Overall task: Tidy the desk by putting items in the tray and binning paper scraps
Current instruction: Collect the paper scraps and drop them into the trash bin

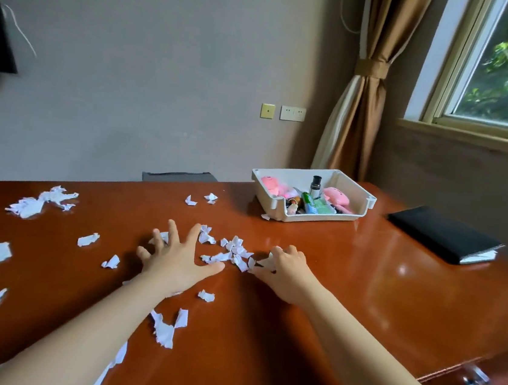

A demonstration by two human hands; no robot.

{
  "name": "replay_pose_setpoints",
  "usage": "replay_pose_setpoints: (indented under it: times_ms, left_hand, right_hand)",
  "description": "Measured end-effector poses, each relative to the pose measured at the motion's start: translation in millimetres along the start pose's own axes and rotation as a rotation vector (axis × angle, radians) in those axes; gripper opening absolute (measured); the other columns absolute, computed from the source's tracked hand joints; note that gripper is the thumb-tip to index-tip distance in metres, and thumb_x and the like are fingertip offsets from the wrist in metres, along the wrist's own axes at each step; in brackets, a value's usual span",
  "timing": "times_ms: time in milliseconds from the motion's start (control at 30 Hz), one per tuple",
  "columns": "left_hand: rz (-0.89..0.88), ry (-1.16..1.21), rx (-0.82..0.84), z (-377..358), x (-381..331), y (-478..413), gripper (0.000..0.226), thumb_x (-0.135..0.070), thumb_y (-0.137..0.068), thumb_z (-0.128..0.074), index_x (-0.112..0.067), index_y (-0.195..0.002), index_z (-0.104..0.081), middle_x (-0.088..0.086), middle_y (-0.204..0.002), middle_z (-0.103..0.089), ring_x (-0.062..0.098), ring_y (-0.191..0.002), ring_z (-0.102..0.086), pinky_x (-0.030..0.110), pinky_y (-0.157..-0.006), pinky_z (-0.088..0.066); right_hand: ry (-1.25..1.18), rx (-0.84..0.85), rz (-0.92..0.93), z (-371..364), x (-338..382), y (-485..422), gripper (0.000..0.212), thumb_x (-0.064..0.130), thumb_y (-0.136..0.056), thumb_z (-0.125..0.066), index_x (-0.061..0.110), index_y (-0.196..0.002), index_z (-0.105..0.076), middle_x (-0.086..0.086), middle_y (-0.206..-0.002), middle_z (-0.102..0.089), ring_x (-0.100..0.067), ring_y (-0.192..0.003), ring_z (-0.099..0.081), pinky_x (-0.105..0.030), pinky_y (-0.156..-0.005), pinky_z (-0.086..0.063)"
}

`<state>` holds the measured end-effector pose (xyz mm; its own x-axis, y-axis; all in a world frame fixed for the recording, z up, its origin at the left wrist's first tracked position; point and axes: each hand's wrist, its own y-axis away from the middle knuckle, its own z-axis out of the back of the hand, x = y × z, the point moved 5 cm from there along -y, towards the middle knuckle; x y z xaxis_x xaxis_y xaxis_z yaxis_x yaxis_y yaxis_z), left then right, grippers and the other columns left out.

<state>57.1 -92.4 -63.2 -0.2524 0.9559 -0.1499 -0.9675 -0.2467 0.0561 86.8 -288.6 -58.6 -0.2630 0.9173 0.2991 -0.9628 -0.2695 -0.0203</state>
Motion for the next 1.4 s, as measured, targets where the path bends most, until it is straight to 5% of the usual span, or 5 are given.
replay_pose_setpoints:
  times_ms: [367, 733, 867, 1067, 1400]
  left_hand:
    - [-0.129, 0.152, 0.031, -12, 5, -46, 0.090, -0.077, -0.079, -0.036, -0.040, -0.149, 0.008, 0.004, -0.160, 0.009, 0.030, -0.148, 0.006, 0.054, -0.116, -0.002]
    - [-0.248, 0.253, -0.188, -14, 14, -65, 0.041, -0.042, -0.098, -0.037, -0.033, -0.137, -0.037, -0.010, -0.153, -0.028, 0.013, -0.140, -0.029, 0.036, -0.117, -0.022]
    - [-0.192, 0.418, -0.251, -5, 18, -77, 0.037, -0.028, -0.097, -0.046, -0.020, -0.133, -0.046, -0.004, -0.140, -0.048, 0.013, -0.123, -0.049, 0.021, -0.097, -0.044]
    - [-0.105, 0.446, -0.300, -4, 24, -73, 0.007, -0.020, -0.097, -0.047, -0.021, -0.103, -0.045, -0.003, -0.104, -0.056, 0.008, -0.082, -0.048, 0.009, -0.053, -0.035]
    - [-0.054, 0.447, -0.431, 3, 29, -67, 0.024, -0.020, -0.098, -0.040, -0.020, -0.120, -0.049, -0.003, -0.125, -0.051, 0.008, -0.107, -0.046, 0.013, -0.077, -0.041]
  right_hand:
    - [-0.118, -0.167, 0.260, -30, 45, -57, 0.033, 0.033, -0.095, -0.049, 0.021, -0.126, -0.056, -0.002, -0.123, -0.051, -0.017, -0.108, -0.045, -0.026, -0.090, -0.039]
    - [0.031, -0.118, -0.042, -39, 31, -122, 0.079, 0.069, -0.086, -0.037, 0.024, -0.148, -0.019, -0.010, -0.159, -0.011, -0.032, -0.147, -0.007, -0.045, -0.118, -0.014]
    - [0.065, -0.109, -0.036, -34, 32, -145, 0.080, 0.069, -0.085, -0.037, 0.021, -0.147, -0.022, -0.011, -0.157, -0.019, -0.032, -0.145, -0.018, -0.044, -0.116, -0.020]
    - [0.034, -0.170, 0.223, -33, 47, -131, 0.054, 0.049, -0.091, -0.046, 0.022, -0.137, -0.040, -0.002, -0.139, -0.046, -0.021, -0.126, -0.042, -0.033, -0.103, -0.035]
    - [-0.217, -0.134, 0.227, -35, 68, -186, 0.049, 0.052, -0.093, -0.036, 0.029, -0.136, -0.045, 0.002, -0.152, -0.032, -0.021, -0.142, -0.022, -0.045, -0.114, -0.022]
